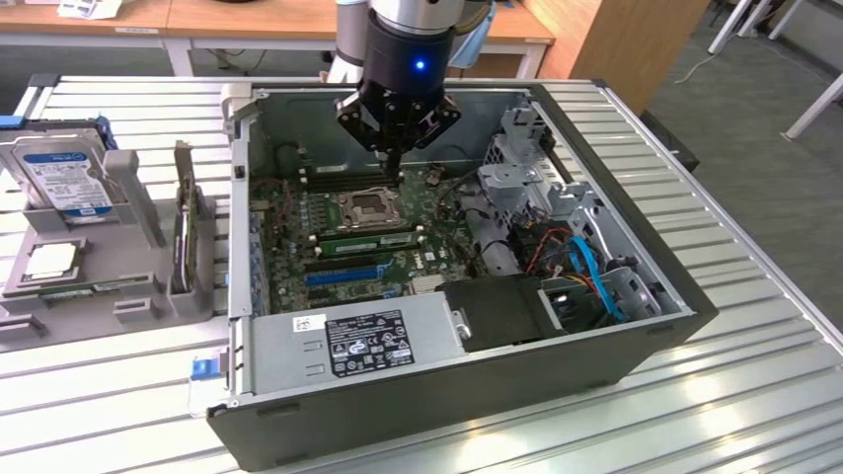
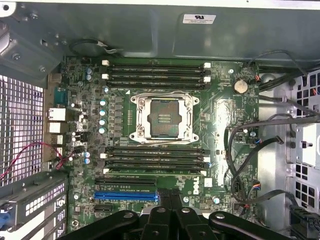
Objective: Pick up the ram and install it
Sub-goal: 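Press down the ram until it locks into place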
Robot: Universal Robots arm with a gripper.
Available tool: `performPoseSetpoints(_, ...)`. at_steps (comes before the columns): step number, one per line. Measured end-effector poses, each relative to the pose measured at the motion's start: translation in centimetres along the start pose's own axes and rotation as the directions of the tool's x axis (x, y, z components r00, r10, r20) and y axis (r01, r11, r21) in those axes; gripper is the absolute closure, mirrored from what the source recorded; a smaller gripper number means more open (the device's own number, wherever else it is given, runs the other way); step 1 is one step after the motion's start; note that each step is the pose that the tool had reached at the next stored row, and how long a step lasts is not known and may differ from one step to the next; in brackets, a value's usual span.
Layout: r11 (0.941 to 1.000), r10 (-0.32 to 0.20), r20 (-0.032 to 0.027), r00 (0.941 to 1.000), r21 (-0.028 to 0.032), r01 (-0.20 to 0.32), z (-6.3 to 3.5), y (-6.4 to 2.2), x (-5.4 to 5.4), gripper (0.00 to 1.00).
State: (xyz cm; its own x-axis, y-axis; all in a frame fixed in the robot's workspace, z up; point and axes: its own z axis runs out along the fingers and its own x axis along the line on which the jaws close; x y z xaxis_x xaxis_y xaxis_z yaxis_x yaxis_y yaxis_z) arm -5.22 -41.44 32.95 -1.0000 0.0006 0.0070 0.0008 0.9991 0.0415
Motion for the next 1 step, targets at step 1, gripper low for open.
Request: performPoseSetpoints(1, 1.0000, 0.000, 0.0000, 1.0000, 0.0000, 0.000, 0.00, 0.00, 0.00, 0.90)
